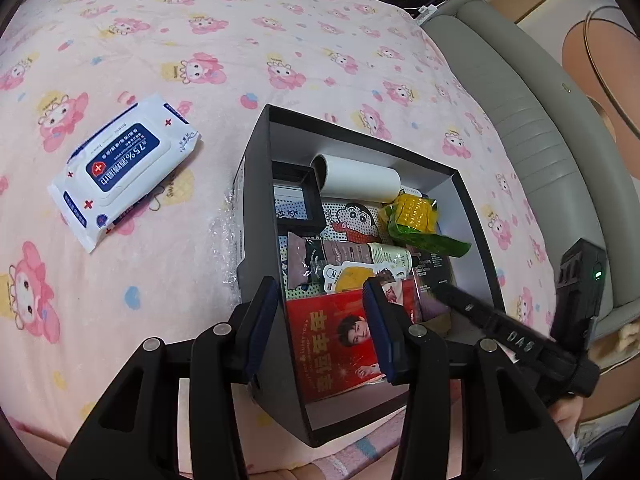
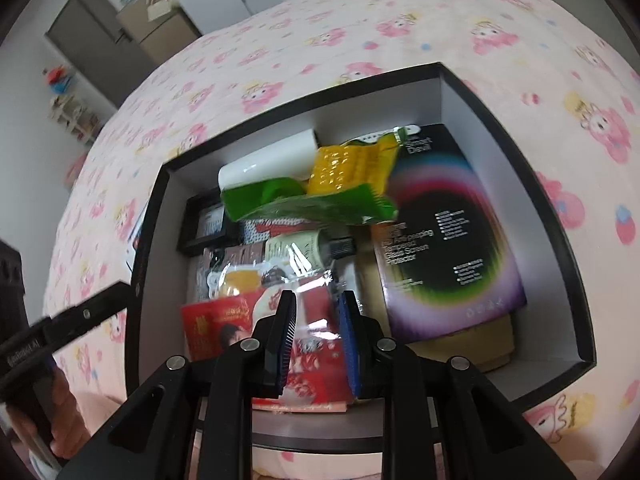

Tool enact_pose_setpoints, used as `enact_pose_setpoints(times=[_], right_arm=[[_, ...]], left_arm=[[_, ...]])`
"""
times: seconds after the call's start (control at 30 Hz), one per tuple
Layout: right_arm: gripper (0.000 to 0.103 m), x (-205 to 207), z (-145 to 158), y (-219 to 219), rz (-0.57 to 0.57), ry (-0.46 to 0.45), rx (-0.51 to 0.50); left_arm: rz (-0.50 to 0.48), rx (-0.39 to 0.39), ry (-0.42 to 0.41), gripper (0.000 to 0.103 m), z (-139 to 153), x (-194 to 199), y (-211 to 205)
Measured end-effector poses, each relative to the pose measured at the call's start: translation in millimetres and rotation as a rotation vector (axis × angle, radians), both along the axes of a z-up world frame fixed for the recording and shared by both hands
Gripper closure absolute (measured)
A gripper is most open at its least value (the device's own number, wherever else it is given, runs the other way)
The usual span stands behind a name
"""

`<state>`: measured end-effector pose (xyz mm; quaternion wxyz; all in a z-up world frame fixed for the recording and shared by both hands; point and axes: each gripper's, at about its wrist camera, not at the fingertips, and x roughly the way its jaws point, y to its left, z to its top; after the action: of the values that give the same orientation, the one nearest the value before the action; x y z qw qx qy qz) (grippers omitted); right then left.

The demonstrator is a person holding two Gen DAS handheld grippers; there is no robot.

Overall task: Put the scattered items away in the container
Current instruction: 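Carry the red card into the black box and open the left gripper, then move the left gripper to the white wet-wipe pack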

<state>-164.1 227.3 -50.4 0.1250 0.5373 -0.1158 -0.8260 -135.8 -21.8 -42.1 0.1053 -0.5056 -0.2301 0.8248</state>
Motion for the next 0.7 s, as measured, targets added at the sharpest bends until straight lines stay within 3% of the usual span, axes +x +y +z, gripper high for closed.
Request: enact_pose_setpoints(times=[0.23, 0.37, 0.7], right_arm=[[0.084, 21.5, 21.4, -27.0, 0.045, 0.15, 0.158], [0.075, 32.5, 32.9, -43.9, 0.081, 0.212, 0.198], [0.067, 59.7, 70.5, -87.5, 0.156, 0.292, 0.17]], left_arm=[[-0.025, -0.022, 0.049, 0.059, 9.5, 15.2, 5.3], [-0.023, -0.061, 0.088, 0.059, 22.6, 34.0, 0.8], [0.025, -0.076, 0.186, 0.057, 66.0, 74.8, -36.7]])
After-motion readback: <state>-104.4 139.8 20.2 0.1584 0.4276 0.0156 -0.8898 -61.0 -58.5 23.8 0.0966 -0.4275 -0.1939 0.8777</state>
